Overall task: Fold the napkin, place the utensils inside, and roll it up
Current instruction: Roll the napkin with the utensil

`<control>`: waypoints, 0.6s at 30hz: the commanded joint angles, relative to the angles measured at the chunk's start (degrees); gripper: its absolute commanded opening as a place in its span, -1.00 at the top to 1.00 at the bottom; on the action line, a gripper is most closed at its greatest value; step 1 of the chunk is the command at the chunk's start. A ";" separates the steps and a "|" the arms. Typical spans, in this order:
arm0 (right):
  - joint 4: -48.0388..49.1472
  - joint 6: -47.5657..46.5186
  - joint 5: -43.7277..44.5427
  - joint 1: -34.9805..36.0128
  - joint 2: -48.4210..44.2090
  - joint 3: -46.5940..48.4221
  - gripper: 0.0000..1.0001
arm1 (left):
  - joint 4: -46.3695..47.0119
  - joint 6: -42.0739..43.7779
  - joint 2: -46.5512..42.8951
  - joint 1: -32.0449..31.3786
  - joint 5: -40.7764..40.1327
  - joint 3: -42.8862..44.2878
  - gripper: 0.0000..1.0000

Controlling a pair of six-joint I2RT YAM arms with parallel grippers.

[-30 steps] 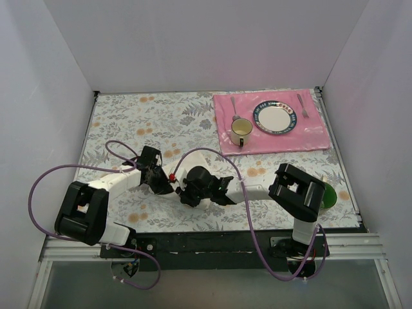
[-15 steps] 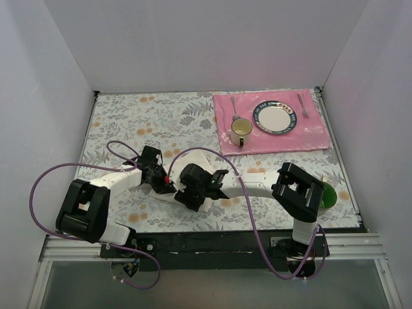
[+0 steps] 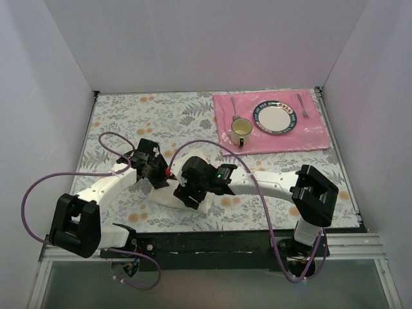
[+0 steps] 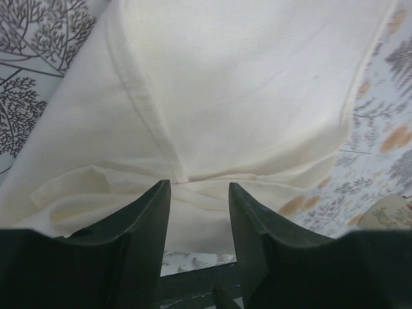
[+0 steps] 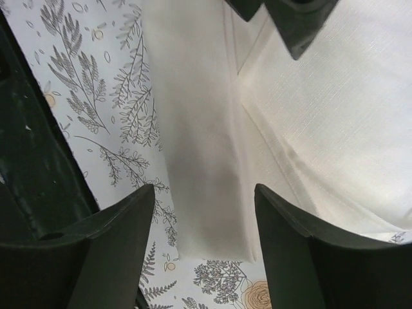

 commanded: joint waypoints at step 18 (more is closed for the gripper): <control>9.63 5.63 -3.77 -6.73 -3.82 -12.99 0.42 | 0.60 -3.08 -10.63 -0.03 4.88 -4.89 0.63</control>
